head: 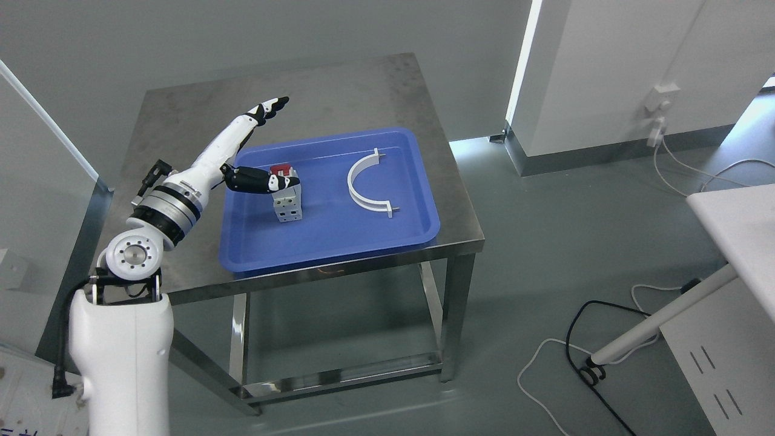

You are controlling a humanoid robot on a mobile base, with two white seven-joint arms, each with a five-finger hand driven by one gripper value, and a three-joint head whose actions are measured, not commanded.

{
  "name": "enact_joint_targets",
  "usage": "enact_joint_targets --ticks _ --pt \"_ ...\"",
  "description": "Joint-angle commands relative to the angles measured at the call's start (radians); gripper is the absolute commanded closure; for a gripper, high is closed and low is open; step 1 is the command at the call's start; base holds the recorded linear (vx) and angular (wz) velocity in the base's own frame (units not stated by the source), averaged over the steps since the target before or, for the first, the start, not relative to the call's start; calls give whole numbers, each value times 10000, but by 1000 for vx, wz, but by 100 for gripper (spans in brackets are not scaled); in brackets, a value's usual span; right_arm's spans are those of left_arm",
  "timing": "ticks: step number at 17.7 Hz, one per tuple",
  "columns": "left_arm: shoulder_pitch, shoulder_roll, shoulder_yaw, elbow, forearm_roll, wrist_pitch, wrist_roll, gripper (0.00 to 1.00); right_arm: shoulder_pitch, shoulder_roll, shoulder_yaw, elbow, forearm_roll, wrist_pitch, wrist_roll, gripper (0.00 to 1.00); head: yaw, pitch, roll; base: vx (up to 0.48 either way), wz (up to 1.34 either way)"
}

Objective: Place circuit breaker on shelf
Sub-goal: 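Reach the left hand toward the grey circuit breaker on the blue tray, then lower the left hand around the circuit breaker and close the fingers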

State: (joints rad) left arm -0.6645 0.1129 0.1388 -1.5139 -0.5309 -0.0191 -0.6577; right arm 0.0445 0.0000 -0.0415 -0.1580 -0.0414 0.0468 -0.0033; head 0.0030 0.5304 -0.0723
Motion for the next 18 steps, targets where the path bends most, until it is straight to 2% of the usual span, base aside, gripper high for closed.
enact_joint_targets --ticks 1,3,5,7,9,13,16,18 --pt "998 -955 1389 -1426 1238 22 682 0 0 -175 0 0 0 7 2 0 0 0 0 50 -35" --pt "1626 -955 1099 -1428 2191 22 2899 0 0 -175 0 0 0 7 2 0 0 0 0 24 24" --pt "2529 -955 -291 -1443 2287 -252 5336 0 0 -175 0 0 0 7 2 0 0 0 0 0 0" --pt "3039 -955 -1780 -1473 2272 -606 6863 1 0 -175 0 0 0 7 2 0 0 0 0 -3 -24" --pt "3133 -955 -2704 -1550 2272 262 6961 2 0 -175 0 0 0 7 2 0 0 0 0 -8 -16" --pt "3102 -955 -3595 -1780 2256 1491 6778 2 0 -175 0 0 0 7 2 0 0 0 0 1 6" --pt "3072 -955 -3797 -1780 2257 1754 6746 2 0 -175 0 0 0 7 2 0 0 0 0 0 0" --pt "2995 -955 -3691 -1735 2241 2289 6762 2 0 -175 0 0 0 7 2 0 0 0 0 0 0"
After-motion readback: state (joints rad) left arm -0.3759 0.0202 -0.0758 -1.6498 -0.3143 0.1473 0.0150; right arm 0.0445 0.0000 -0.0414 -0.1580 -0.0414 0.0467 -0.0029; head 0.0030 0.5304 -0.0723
